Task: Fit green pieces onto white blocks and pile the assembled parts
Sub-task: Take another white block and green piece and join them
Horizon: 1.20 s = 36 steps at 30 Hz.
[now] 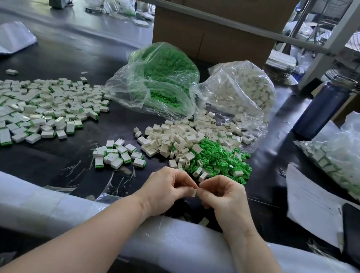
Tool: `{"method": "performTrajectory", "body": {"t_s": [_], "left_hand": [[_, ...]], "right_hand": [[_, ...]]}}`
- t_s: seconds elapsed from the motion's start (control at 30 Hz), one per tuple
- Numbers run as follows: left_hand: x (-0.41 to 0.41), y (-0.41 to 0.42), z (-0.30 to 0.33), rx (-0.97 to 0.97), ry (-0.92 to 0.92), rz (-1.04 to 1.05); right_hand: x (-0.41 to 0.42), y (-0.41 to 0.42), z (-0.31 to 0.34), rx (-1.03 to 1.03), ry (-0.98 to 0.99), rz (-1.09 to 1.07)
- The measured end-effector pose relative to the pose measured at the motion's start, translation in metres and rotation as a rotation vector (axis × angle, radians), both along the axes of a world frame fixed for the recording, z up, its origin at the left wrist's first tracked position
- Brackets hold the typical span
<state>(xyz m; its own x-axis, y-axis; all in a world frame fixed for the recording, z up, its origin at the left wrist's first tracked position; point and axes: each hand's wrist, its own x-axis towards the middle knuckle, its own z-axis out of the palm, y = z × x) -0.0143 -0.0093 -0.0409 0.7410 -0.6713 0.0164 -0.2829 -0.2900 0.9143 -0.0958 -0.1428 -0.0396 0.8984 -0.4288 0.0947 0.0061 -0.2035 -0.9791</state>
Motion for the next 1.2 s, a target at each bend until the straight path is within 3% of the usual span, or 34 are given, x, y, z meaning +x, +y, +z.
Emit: {"method": "performTrajectory", "body": {"t_s": [0.2,0.43,0.6,0.8,1.2], "left_hand": [[-0.0011,0.0005,0.0014,-0.127,0.064,-0.025],[0.0001,-0.0009,-0.0013,-0.121,0.041,-0.009],[0.0027,-0.0008,-0.0039,-0.069,-0.001,0.008],[0.0018,-0.0012,-0.0001,-0.151,0.082,0.035],[0.0021,0.0002,-0.0016,0.046,-0.002,-0.013]], "right_hand": [[0.0017,-0.0004,-0.0007,0.081,-0.038,-0.050],[0.0003,-0.0003,-0.0003,0.109,-0.035,-0.040],[0.0018,0.0034,-0.0020,0.045,-0.005,-0.033],[0.0023,0.0038,-0.0036,-0.062,0.028,-0.008],[0.0043,0.0037,-0.0068,-0.149,0.099,0.020]]}}
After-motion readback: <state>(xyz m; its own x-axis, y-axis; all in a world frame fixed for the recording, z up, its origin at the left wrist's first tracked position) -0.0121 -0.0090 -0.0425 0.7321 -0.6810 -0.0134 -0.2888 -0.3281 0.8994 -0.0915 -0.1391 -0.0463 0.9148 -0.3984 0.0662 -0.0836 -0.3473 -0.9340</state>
